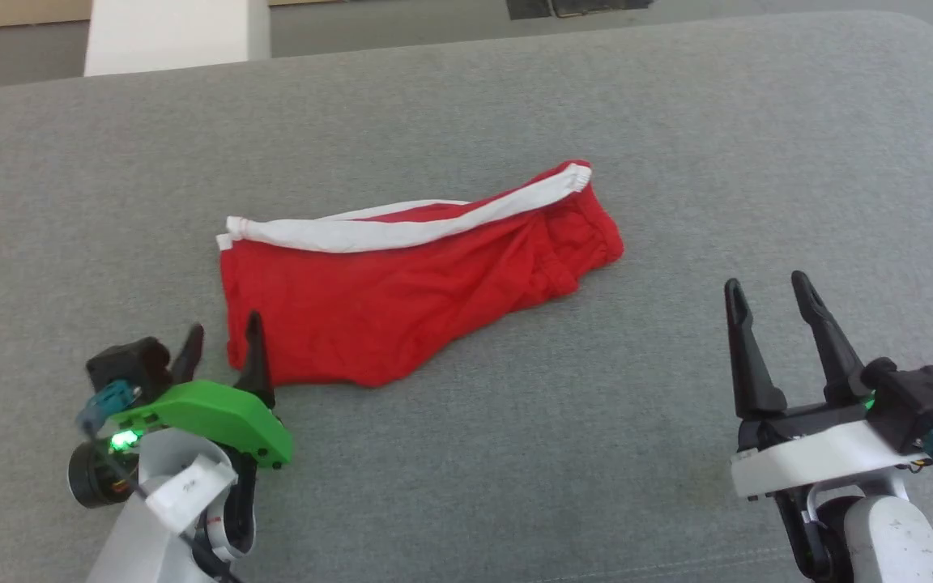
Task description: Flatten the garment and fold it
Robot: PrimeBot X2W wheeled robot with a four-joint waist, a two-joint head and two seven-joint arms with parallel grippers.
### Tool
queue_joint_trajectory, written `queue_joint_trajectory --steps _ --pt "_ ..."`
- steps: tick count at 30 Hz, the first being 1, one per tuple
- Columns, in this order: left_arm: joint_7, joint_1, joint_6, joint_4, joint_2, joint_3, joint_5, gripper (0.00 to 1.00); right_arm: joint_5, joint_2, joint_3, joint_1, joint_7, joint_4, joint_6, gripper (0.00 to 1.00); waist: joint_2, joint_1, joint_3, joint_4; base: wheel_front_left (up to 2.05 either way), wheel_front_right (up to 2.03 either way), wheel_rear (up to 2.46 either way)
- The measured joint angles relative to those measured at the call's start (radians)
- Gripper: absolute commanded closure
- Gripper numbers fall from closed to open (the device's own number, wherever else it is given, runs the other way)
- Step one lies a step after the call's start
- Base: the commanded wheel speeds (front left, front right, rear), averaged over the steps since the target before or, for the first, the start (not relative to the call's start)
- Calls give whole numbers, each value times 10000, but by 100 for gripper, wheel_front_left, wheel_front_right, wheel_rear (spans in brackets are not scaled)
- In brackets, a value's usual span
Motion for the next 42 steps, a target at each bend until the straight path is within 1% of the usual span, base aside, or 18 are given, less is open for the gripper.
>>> queue_joint_trajectory --steps 1,5,7,9,11,14,17,20,22,29,32,34,37,42 --pt "-527 16 -107 -58 -81 98 -10 0 -73 0 13 -6 113 17 0 0 0 0 -12 76 0 0 0" --pt "-2027 98 -495 -33 -178 222 121 0 -291 4 132 -321 516 182 0 0 0 0 -12 278 0 0 0" --pt "-2351 128 -688 -59 -178 320 332 0 -454 0 215 -702 855 362 0 0 0 0 15 363 0 0 0" --pt "-2443 138 -894 -163 -222 485 510 0 -608 2 276 -1198 1246 627 0 0 0 0 54 452 0 0 0" --pt "-2452 151 -1160 -681 -370 901 1035 0 -631 8 278 -1794 1726 1034 2 0 0 0 106 559 0 0 0" --pt "-2481 169 -1672 -1294 -773 1496 1680 0 -552 12 104 -2709 2504 1866 2 0 0 1 205 737 0 0 0" --pt "-2481 264 -2194 -1590 -1231 1939 2201 0 -209 4 -217 -3498 3440 2894 2 0 0 0 308 947 0 0 0" --pt "-2481 336 -2518 -1726 -1530 2266 2633 0 54 0 -485 -4196 4405 3931 2 0 0 0 423 1167 0 0 0" --pt "-2481 346 -2679 -1755 -1664 2397 2865 0 138 6 -604 -4657 4849 4548 2 0 0 0 515 1329 0 0 0" --pt "-2481 345 -2917 -1894 -1877 2621 3227 0 261 8 -965 -5656 6073 6412 0 0 0 0 844 1799 0 0 0" --pt "-2481 345 -2957 -1912 -1902 2660 3244 0 290 2 -1012 -5944 6500 7024 0 0 0 0 955 1971 0 0 0" --pt "-2481 345 -2959 -1877 -1904 2642 3241 0 314 -13 -965 -6120 6594 7264 0 0 0 0 1007 2068 0 0 0" --pt "-2481 345 -2963 -1774 -1912 2550 3200 0 621 -81 -665 -6389 6796 7547 -2 0 0 0 1063 2196 0 0 0" --pt "-2481 345 -2959 -1707 -1914 2504 3164 0 1551 -157 290 -6567 7078 7735 -4 0 0 0 1079 2314 0 0 0"
